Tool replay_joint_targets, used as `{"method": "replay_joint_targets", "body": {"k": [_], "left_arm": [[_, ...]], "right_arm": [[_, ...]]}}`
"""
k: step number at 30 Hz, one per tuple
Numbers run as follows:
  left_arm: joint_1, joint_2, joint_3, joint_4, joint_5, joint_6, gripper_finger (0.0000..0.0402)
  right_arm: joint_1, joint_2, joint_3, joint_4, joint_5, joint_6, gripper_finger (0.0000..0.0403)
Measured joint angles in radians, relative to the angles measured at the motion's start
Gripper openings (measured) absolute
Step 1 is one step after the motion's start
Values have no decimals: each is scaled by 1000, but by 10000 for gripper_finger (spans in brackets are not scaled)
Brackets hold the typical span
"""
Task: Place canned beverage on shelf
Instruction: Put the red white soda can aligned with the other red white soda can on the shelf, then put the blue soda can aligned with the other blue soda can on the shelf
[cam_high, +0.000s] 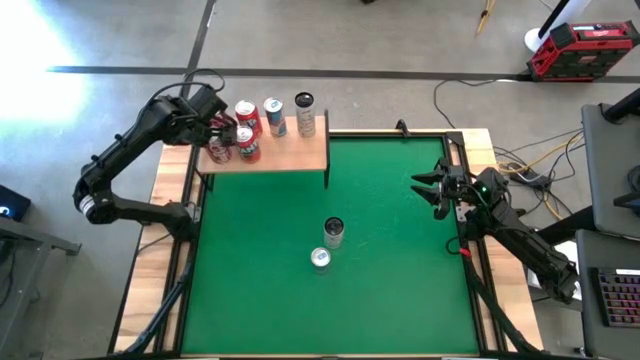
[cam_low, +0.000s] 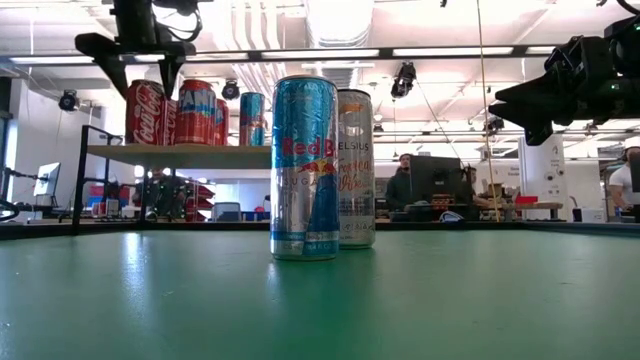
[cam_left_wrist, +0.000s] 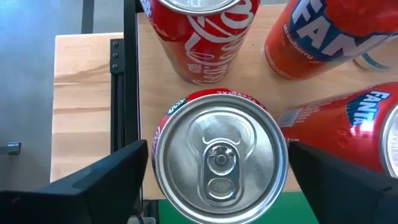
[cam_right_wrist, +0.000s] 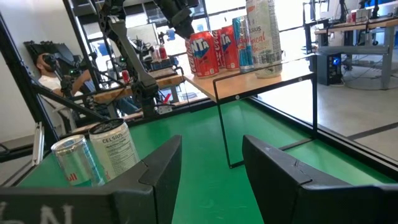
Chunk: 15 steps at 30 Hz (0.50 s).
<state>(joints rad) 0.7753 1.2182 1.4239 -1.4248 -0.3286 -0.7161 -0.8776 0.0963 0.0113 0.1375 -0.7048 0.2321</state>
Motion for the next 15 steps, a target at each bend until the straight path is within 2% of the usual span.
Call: {"method": "replay_joint_targets", "body": {"k": [4,15], "left_arm": [[0,-6,0,-24,11,-35,396],[-19,-15,0,-147,165,-175,392]], "right_arm": [[0,0,0,0,0,0,162],[0,0,0,0,0,0,162]]}}
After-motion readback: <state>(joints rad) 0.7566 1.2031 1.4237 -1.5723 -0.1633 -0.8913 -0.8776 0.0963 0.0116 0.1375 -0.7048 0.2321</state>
